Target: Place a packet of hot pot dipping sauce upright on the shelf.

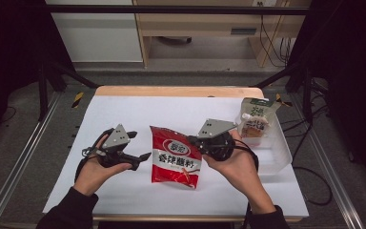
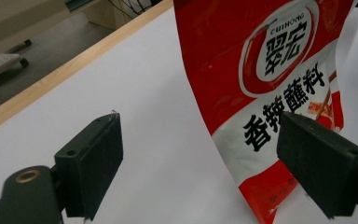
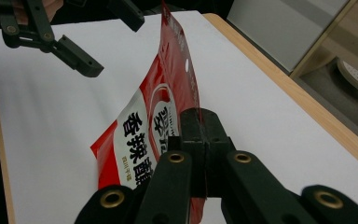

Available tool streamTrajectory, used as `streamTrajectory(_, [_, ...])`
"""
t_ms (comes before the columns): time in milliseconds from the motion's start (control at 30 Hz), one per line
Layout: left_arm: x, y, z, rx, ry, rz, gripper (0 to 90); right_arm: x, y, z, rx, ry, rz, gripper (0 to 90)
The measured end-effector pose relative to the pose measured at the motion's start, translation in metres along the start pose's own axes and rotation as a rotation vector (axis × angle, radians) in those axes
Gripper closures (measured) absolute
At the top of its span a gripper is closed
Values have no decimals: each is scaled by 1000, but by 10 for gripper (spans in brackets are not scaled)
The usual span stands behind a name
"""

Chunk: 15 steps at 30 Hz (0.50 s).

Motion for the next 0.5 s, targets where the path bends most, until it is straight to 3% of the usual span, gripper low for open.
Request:
streamTrajectory(200, [13, 11, -6, -22, -29, 4, 206, 13, -5, -4, 32, 36, -4, 900])
streamTrajectory(300, [18, 15, -8, -37, -20, 30, 225, 18, -9, -7, 44, 49, -5, 900])
streamTrajectory(500, [19, 16, -11, -51, -29, 25, 265, 28, -16, -12, 67, 79, -6, 900])
Point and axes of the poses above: each handheld gripper's, and its own axes: y roughly backward along the jaws, x roughly out of its top, z roughly to its right, the point moved 5 cm from there along -y, roughly forward along the jaws, and after that the axes turned 15 degrees about z, right-handed, at the moved point
